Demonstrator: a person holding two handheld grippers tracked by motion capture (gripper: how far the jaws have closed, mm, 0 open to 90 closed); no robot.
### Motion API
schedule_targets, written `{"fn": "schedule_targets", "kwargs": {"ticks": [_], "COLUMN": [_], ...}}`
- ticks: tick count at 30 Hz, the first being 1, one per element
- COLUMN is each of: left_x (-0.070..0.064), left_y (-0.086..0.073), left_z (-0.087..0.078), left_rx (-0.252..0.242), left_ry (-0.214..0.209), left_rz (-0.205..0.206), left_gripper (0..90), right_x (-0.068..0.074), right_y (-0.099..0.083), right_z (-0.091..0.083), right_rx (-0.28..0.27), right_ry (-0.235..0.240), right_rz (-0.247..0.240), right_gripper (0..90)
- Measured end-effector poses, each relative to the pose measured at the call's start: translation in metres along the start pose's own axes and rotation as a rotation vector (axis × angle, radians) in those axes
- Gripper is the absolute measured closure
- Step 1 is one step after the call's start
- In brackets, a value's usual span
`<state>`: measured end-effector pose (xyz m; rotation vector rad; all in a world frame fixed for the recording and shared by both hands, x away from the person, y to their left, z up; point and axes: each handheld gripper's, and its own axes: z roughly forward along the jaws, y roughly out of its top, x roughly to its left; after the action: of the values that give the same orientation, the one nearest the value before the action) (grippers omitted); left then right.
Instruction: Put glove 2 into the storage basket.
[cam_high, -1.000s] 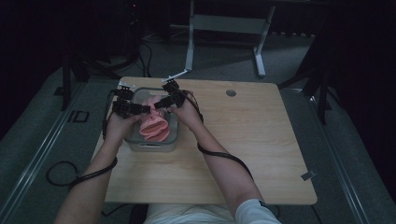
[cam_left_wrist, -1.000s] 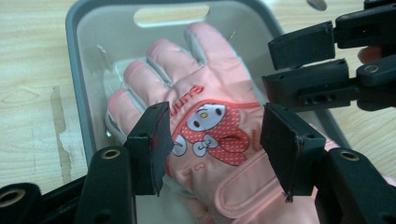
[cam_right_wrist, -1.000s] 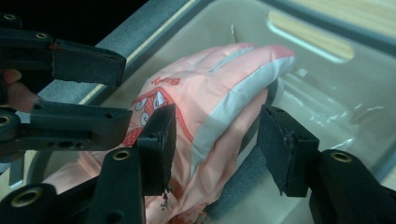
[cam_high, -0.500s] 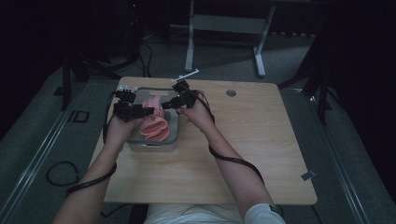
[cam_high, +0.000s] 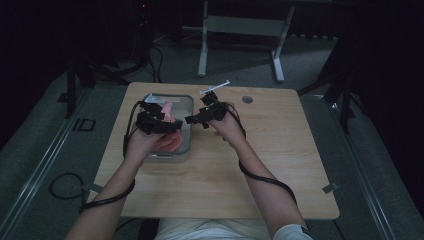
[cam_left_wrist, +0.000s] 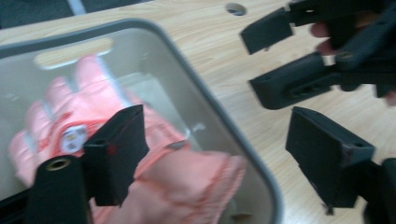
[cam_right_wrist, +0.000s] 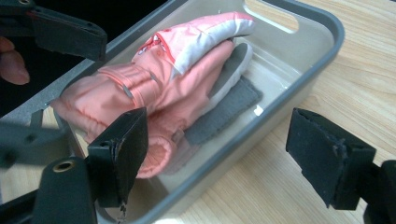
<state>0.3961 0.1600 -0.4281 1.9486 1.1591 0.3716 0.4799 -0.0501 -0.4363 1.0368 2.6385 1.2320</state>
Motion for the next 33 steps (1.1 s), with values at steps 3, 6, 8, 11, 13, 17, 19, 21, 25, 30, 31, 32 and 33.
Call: {"fn": "schedule_targets", "kwargs": {"ticks": [3,6,8,11,13,17,19,21,25,30,31,32,33], "left_x": [-0.012,-0.022,-0.029,-0.043,-0.048,-0.066,-0.072,-0.078,-0.091,-0.106,-0.107,-0.110,-0.111], "left_y": [0.002,0.003,0.003,0.002,0.001,-0.002,-0.003,-0.005,-0.011,-0.019,-0.021,-0.023,-0.025], "left_z": [0.001,0.001,0.002,0.004,0.004,0.009,0.013,0.016,0.022,0.028,0.029,0.031,0.033], "left_rx": [0.007,0.000,0.001,0.003,-0.002,-0.029,-0.030,-0.030,-0.009,0.002,0.004,0.005,0.009], "left_ry": [-0.009,-0.035,-0.060,-0.073,-0.079,-0.148,-0.160,-0.175,-0.177,-0.192,-0.190,-0.190,-0.199], "left_rz": [0.046,0.072,0.091,0.133,0.141,0.196,0.219,0.231,0.275,0.320,0.329,0.338,0.339], "left_gripper": [14.0,9.7,6.3,1.3,0.8,0.8,0.8,0.8,0.9,0.9,0.9,0.9,0.9], "right_x": [-0.002,-0.004,-0.005,-0.009,-0.010,-0.012,-0.013,-0.014,-0.019,-0.025,-0.025,-0.026,-0.026], "right_y": [-0.006,-0.013,-0.015,-0.023,-0.026,-0.038,-0.043,-0.047,-0.057,-0.072,-0.077,-0.080,-0.083], "right_z": [-0.005,-0.010,-0.012,-0.017,-0.018,-0.027,-0.030,-0.034,-0.044,-0.050,-0.051,-0.051,-0.052], "right_rx": [-0.016,-0.028,-0.027,-0.026,-0.026,-0.035,-0.035,-0.035,-0.051,-0.065,-0.070,-0.074,-0.076], "right_ry": [-0.002,-0.005,-0.008,-0.017,-0.017,-0.030,-0.041,-0.047,-0.060,-0.061,-0.061,-0.063,-0.064], "right_rz": [-0.013,-0.022,-0.024,-0.037,-0.035,-0.047,-0.047,-0.046,-0.038,-0.040,-0.036,-0.036,-0.039], "right_gripper": [19.7,18.0,17.7,16.9,16.9,16.9,16.9,16.9,16.8,16.8,16.8,16.8,16.8]}}
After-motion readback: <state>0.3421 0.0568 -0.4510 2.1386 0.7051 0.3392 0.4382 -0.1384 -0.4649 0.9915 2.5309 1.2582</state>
